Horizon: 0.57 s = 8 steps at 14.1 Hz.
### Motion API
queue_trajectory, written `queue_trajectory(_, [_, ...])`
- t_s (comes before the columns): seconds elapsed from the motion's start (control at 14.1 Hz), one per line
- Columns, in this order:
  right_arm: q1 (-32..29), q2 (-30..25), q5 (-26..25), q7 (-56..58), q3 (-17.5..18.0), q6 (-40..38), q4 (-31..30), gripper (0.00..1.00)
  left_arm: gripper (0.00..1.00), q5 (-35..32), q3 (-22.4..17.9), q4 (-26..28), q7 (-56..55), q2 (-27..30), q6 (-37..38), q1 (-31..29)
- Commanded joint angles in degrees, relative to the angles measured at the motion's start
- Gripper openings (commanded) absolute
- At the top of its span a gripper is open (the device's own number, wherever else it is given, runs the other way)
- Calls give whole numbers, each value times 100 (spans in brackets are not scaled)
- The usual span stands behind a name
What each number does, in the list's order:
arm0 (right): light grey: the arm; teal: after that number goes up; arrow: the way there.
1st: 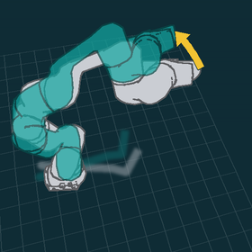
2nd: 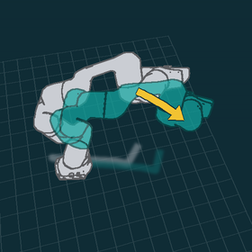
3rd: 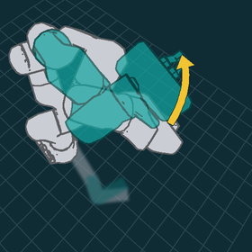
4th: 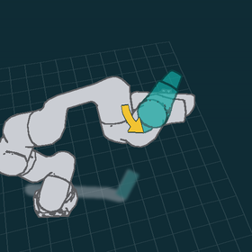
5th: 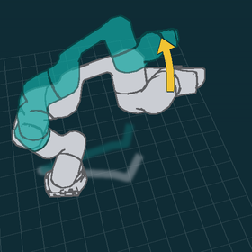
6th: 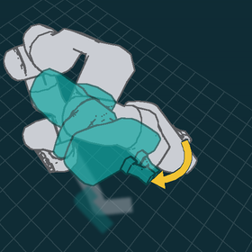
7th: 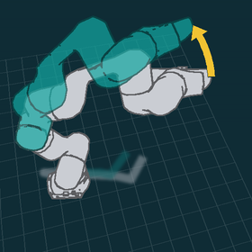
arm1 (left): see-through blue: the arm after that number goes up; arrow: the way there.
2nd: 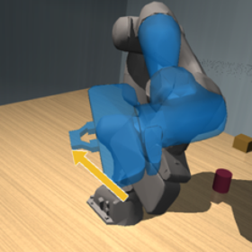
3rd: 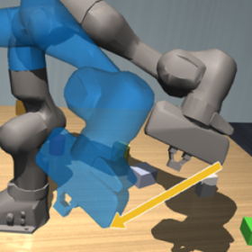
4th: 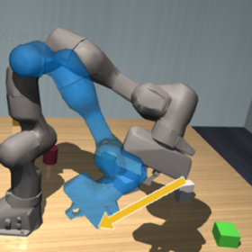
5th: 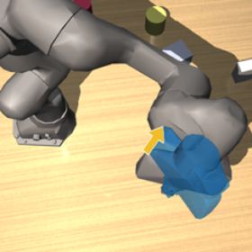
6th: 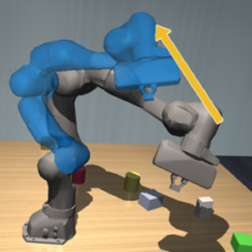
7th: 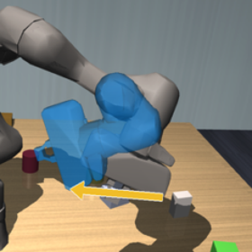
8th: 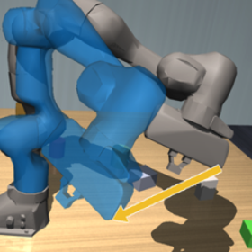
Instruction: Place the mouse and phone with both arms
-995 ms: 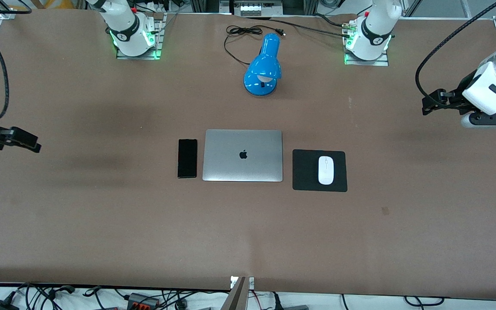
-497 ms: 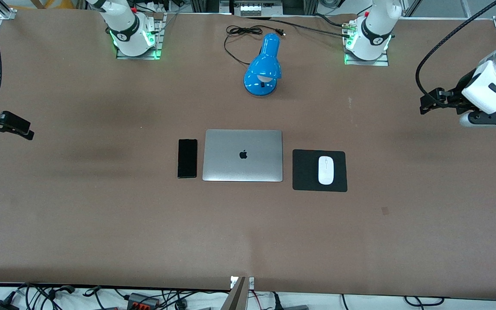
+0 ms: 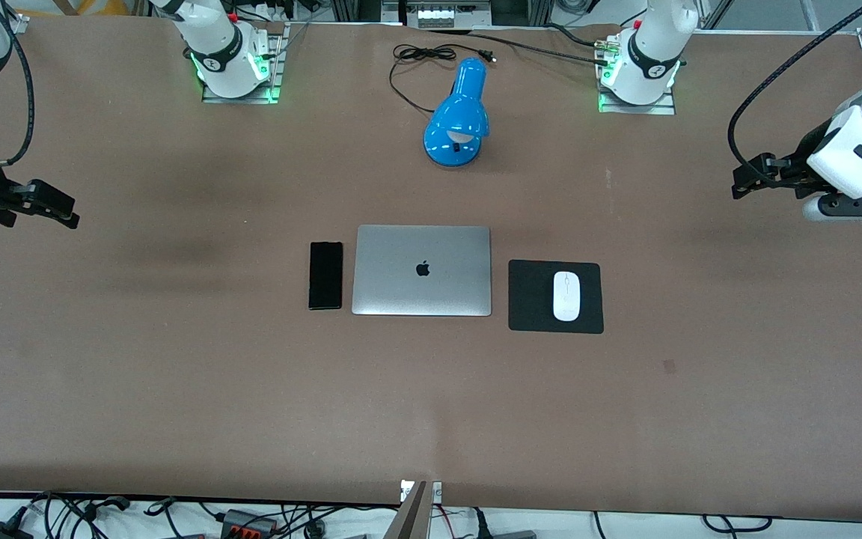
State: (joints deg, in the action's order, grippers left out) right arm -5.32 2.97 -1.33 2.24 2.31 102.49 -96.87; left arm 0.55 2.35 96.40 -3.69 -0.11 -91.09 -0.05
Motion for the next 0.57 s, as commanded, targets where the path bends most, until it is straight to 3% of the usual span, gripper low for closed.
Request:
queue_trajectory(0.0, [-65,-480,-25,110,42,429,-735,100,100,165,-41,90,141,108,48,-22])
queue_trajectory(0.5, [-56,-455,-16,119,42,8,-482,100,100,165,-50,90,150,108,48,-22])
